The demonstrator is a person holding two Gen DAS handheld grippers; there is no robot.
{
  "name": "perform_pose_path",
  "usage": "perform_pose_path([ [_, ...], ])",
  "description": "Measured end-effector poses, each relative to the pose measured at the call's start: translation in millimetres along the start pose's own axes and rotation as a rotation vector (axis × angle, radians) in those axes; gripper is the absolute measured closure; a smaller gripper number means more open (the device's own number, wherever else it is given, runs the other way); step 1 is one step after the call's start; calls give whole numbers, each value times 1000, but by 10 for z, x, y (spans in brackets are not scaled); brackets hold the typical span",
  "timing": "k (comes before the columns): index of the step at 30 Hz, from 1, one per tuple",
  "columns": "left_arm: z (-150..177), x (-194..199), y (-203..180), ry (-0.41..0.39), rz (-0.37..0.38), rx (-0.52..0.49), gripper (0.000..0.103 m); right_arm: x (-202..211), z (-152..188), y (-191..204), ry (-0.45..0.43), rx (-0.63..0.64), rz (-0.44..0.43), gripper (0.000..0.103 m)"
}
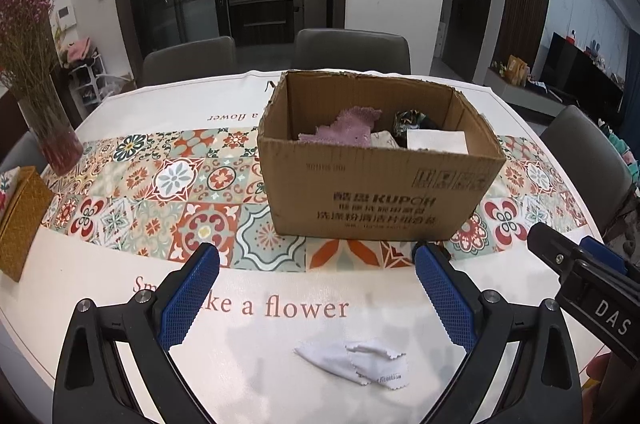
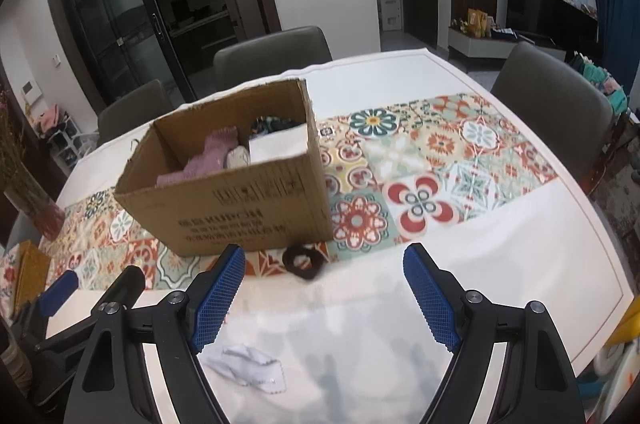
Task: Organize soft objects
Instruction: 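Move both tools back from the box toward the small white cloth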
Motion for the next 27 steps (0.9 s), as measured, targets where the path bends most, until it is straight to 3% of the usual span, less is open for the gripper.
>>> perform_pose_path([
  [27,733,-224,-217,90,28,-58,3,-137,553,-337,42,-26,46,21],
])
Point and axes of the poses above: each gripper's, at about its wrist camera, not at the fingertips, and x roughly against the way its jaws point, y to its left, z to its underside, the point moved 8 cm from there along -x, roughly the way its jaws point, and after that the axes turned 10 degrees about -z, right-handed, at the moved point
